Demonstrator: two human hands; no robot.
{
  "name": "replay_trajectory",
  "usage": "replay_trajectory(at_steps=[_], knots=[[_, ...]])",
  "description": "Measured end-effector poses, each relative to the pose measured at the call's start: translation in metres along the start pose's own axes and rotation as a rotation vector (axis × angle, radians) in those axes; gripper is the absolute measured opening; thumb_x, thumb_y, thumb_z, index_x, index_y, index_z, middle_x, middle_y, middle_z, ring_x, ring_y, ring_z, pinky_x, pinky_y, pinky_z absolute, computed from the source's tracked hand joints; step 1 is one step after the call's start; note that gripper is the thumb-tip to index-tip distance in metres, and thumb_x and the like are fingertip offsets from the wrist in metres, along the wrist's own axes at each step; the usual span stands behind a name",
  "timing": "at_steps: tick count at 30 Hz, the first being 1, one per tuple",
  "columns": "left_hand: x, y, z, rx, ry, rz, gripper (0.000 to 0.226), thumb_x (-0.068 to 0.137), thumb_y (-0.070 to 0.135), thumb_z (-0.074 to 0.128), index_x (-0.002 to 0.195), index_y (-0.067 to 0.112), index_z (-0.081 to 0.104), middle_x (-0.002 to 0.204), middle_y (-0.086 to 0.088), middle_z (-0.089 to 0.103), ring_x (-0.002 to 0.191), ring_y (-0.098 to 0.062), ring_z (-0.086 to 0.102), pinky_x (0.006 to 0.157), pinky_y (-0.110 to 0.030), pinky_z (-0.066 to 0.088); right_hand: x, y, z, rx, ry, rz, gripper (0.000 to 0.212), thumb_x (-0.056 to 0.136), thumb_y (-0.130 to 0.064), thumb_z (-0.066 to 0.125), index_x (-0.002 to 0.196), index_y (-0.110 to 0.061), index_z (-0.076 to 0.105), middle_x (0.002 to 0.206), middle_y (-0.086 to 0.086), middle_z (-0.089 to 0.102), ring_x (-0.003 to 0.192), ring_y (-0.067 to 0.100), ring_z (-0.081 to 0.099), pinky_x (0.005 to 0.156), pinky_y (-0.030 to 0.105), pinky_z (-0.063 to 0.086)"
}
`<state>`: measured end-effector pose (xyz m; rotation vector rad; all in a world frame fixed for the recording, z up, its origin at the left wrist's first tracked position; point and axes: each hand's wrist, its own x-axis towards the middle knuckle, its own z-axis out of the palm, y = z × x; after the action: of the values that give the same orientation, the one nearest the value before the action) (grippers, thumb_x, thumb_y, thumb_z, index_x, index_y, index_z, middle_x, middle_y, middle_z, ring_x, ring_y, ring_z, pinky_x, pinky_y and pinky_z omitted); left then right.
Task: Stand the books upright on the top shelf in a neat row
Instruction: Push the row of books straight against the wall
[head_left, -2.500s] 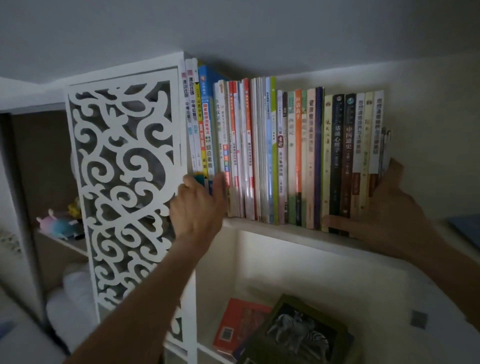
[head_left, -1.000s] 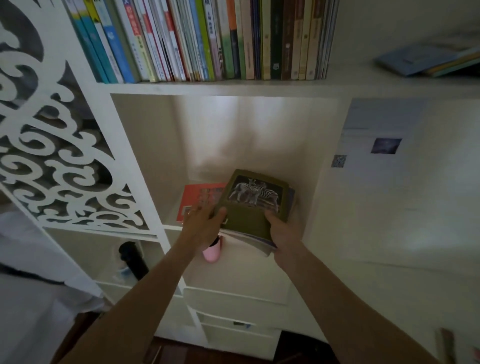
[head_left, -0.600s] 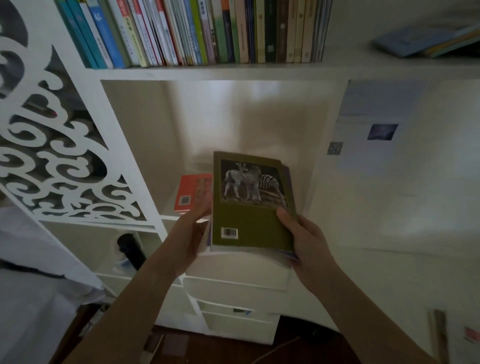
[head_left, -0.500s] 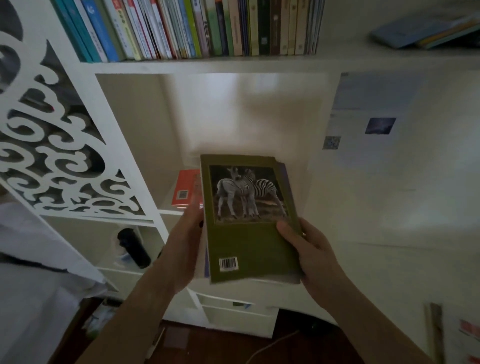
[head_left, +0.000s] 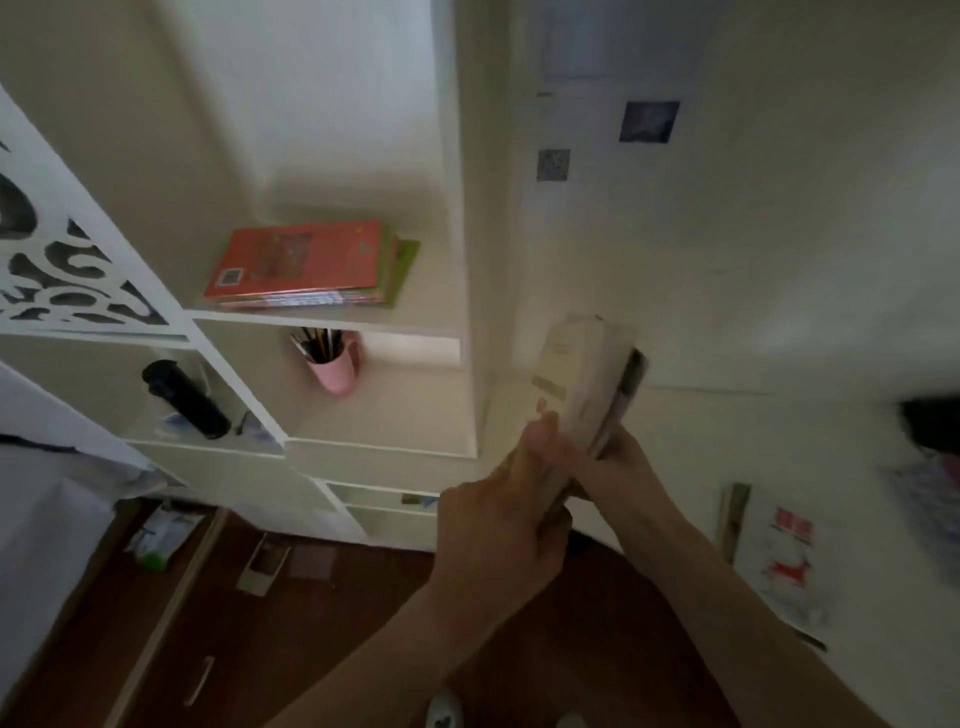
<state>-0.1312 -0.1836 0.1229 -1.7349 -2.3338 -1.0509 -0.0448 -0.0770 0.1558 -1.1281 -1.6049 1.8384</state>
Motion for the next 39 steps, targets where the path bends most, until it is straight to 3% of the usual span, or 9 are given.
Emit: replay_trajectory(at_steps=[3, 6, 9, 12, 15, 21, 27, 34, 39], knots=[[0.000, 0.031, 0.052, 0.195, -0.056, 0.064, 0.096, 0.067, 0.030, 0.082, 0.151, 0.011, 0.038, 0.118, -0.009, 0.077, 0.062, -0.015, 0.072, 0.047, -0.024, 0.050, 0.003, 0.023, -0.043, 0.299, 0.117, 0.043, 0.066, 0.064, -0.038, 0.089, 0.123, -0.020, 0.067, 0.113, 0.000, 0.077, 0.105, 0.020, 0.073, 0.090, 0.043, 0.060], [-0.006, 0.050, 0.096, 0.271, -0.146, 0.106, 0.073, 0.086, 0.061, 0.061, 0.146, 0.020, 0.049, 0.145, -0.010, 0.062, 0.089, -0.017, 0.075, 0.062, -0.029, 0.057, 0.021, 0.050, -0.089, 0.493, 0.248, 0.141, 0.039, 0.083, -0.005, 0.076, 0.121, -0.009, 0.067, 0.108, 0.007, 0.078, 0.100, 0.028, 0.075, 0.082, 0.044, 0.062], [-0.004, 0.042, 0.118, 0.009, -0.086, 0.069, 0.069, 0.090, 0.069, 0.058, 0.136, 0.017, 0.059, 0.139, -0.003, 0.064, 0.108, -0.017, 0.069, 0.083, -0.037, 0.062, 0.043, 0.073, -0.137, 0.539, 0.232, 0.223, 0.027, 0.088, -0.001, 0.069, 0.114, -0.009, 0.071, 0.110, 0.011, 0.078, 0.098, 0.032, 0.076, 0.077, 0.046, 0.062], [0.030, 0.004, 0.134, -0.177, -0.121, -0.441, 0.089, 0.080, 0.062, 0.076, 0.150, 0.021, 0.040, 0.150, 0.002, 0.040, 0.138, -0.017, 0.040, 0.113, -0.039, 0.043, 0.063, 0.093, -0.169, 0.621, 0.103, 0.302, 0.033, 0.093, -0.007, 0.063, 0.125, -0.011, 0.067, 0.119, 0.014, 0.075, 0.107, 0.036, 0.072, 0.092, 0.056, 0.056], [0.072, -0.026, 0.158, -0.807, -0.546, -0.779, 0.079, 0.076, 0.042, 0.090, 0.143, 0.023, 0.053, 0.139, 0.003, 0.064, 0.127, -0.023, 0.063, 0.107, -0.053, 0.052, 0.094, 0.112, -0.190, 0.618, 0.052, 0.279, 0.039, 0.091, -0.009, 0.064, 0.130, -0.011, 0.065, 0.124, 0.015, 0.072, 0.112, 0.038, 0.070, 0.095, 0.059, 0.056], [0.099, -0.068, 0.242, -0.618, -0.432, -0.530, 0.054, 0.075, 0.023, 0.093, 0.122, 0.027, 0.068, 0.111, 0.016, 0.076, 0.103, 0.000, 0.071, 0.083, -0.020, 0.059, 0.158, 0.130, -0.226, 0.152, 0.037, -0.041, 0.039, 0.082, 0.003, 0.076, 0.117, -0.013, 0.068, 0.113, 0.001, 0.077, 0.108, 0.023, 0.073, 0.093, 0.048, 0.059], [0.073, -0.080, 0.308, -0.682, -0.198, -0.574, 0.042, 0.072, 0.005, 0.093, 0.108, 0.019, 0.078, 0.102, 0.011, 0.079, 0.096, -0.002, 0.075, 0.079, -0.019, 0.061, 0.179, 0.167, -0.250, -0.199, -0.066, -0.135, 0.048, 0.076, -0.003, 0.086, 0.109, -0.035, 0.071, 0.110, -0.008, 0.077, 0.106, 0.010, 0.072, 0.094, 0.034, 0.059], [0.076, -0.075, 0.327, -0.668, -0.231, -0.583, 0.063, 0.070, 0.014, 0.096, 0.127, 0.015, 0.068, 0.114, 0.004, 0.076, 0.110, -0.014, 0.072, 0.090, -0.035, 0.063, 0.190, 0.179, -0.275, -0.241, -0.153, -0.101, 0.054, 0.074, 0.010, 0.083, 0.119, -0.015, 0.066, 0.106, -0.006, 0.076, 0.099, 0.000, 0.070, 0.082, 0.021, 0.058], [0.089, -0.060, 0.309, -0.969, -0.160, -0.452, 0.092, 0.066, -0.015, 0.088, 0.145, 0.010, 0.049, 0.133, -0.012, 0.063, 0.125, -0.023, 0.063, 0.095, -0.037, 0.060, 0.193, 0.188, -0.273, -0.258, -0.127, -0.175, 0.064, 0.073, 0.014, 0.081, 0.125, -0.013, 0.057, 0.113, 0.002, 0.068, 0.102, 0.007, 0.067, 0.082, 0.027, 0.060]])
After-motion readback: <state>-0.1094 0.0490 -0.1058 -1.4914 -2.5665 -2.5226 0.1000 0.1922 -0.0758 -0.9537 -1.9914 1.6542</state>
